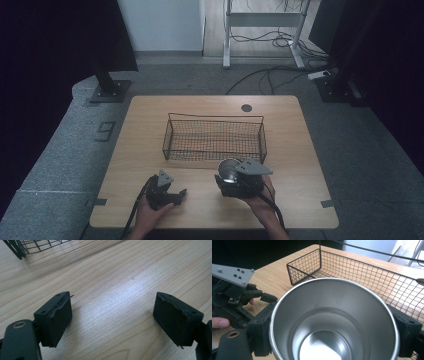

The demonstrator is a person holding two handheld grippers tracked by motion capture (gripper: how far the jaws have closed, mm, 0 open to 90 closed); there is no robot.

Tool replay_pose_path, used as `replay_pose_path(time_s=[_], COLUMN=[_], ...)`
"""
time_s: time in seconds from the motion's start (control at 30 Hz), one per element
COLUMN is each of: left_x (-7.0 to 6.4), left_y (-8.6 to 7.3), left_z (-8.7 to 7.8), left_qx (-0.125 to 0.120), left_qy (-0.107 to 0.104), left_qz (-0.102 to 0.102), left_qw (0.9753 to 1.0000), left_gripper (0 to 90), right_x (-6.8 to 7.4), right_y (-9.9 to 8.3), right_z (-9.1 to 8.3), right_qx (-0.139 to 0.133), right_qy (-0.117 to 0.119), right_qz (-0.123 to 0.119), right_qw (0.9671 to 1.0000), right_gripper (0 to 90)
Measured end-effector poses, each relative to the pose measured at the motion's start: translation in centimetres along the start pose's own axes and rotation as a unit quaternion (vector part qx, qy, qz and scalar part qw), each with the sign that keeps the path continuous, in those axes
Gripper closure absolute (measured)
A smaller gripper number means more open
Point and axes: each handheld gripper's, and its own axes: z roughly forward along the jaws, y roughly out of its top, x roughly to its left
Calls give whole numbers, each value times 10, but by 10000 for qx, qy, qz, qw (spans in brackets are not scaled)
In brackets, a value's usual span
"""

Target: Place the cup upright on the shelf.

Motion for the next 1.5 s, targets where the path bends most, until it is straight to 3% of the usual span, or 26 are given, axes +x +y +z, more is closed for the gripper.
replay_pose_path(time_s=[1.0,1.5], left_x=[0,0], left_y=[0,0], left_z=[0,0], left_qx=[3,2], left_qy=[1,5], left_qz=[2,-4], left_qw=[10000,10000], left_gripper=[156,159], right_x=[-16,-20], right_y=[23,44], right_z=[1,0], right_qx=[-174,-281], right_qy=[-140,-32], right_qz=[23,49], right_qw=[9997,9996], right_gripper=[132,132])
